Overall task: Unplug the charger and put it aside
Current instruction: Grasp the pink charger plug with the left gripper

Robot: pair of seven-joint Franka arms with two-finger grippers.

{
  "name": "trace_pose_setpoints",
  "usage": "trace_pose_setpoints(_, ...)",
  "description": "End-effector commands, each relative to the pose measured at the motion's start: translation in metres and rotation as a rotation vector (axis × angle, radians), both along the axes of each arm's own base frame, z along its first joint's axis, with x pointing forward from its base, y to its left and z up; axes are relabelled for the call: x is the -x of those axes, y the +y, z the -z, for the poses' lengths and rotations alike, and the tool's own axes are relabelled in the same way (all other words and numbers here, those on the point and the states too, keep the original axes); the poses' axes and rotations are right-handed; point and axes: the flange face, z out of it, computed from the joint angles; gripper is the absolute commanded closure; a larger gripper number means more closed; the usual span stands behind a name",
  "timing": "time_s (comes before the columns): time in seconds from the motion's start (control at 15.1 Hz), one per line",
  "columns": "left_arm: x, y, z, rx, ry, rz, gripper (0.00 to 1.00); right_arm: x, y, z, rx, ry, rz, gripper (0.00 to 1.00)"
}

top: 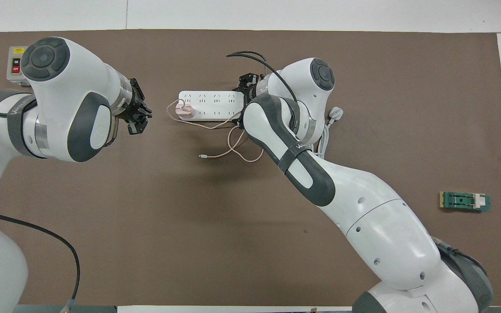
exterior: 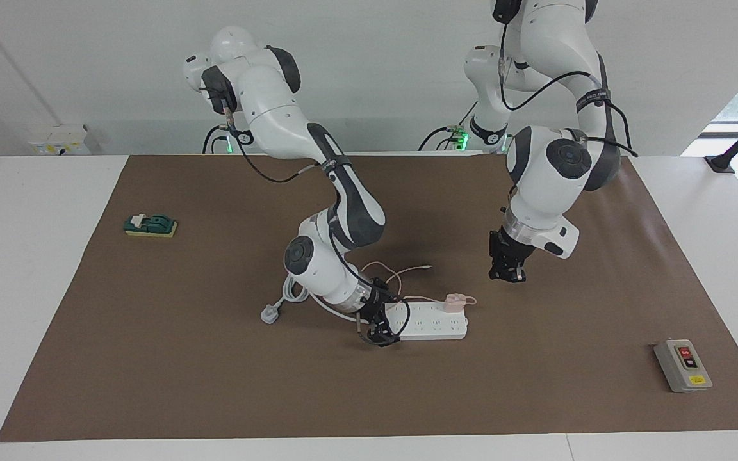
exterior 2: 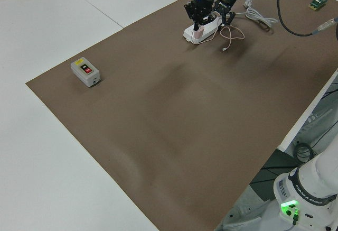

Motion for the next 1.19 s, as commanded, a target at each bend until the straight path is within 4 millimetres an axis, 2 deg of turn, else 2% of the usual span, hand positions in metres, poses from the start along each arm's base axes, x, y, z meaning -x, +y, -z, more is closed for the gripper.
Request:
trace_pose_setpoints(0.0,0.006,0.0,-0.006,0.008,-0.062,0.015,0.0,0.007,-0.003,0.01,0.002,-0.016,-0.001,0.22)
trace_pose_setpoints(0.13,0.002,-0.004,-0.005,0.017,-0.097,0.01,0.0,0.009,-0.001,0.012,0.007,-0.025,0.005,0.21)
trace_pose_setpoints(0.2,0.0,-0.007,0.002,0.018,-0.105,0.009,0.0,0.011,0.003,0.013,0.007,-0.025,-0.001,0.21)
trace_pose_setpoints(0.4,0.004,-0.044,0.043,0.001,-0.071,0.049,0.0,0.012,0.003,0.013,0.007,-0.024,-0.001,0.21)
trace_pose_setpoints(0.46,0.005,-0.051,0.053,-0.004,-0.06,0.06,0.0,0.012,0.003,0.013,0.007,-0.024,-0.001,0.21)
trace_pose_setpoints(0.66,0.004,-0.058,0.06,0.005,-0.084,0.04,0.0,0.011,0.002,0.013,0.007,-0.024,0.0,0.2)
trace_pose_setpoints(0.73,0.004,-0.065,0.07,0.005,-0.091,0.044,0.0,0.012,0.003,0.013,0.007,-0.025,0.0,0.21)
trace_pose_setpoints(1.06,0.005,-0.078,0.096,-0.002,-0.071,0.008,0.0,0.012,0.003,0.013,0.007,-0.025,0.0,0.2)
trace_pose_setpoints(1.13,0.004,-0.077,0.096,0.001,-0.078,-0.003,0.09,0.011,0.003,0.013,0.007,-0.026,0.001,0.2)
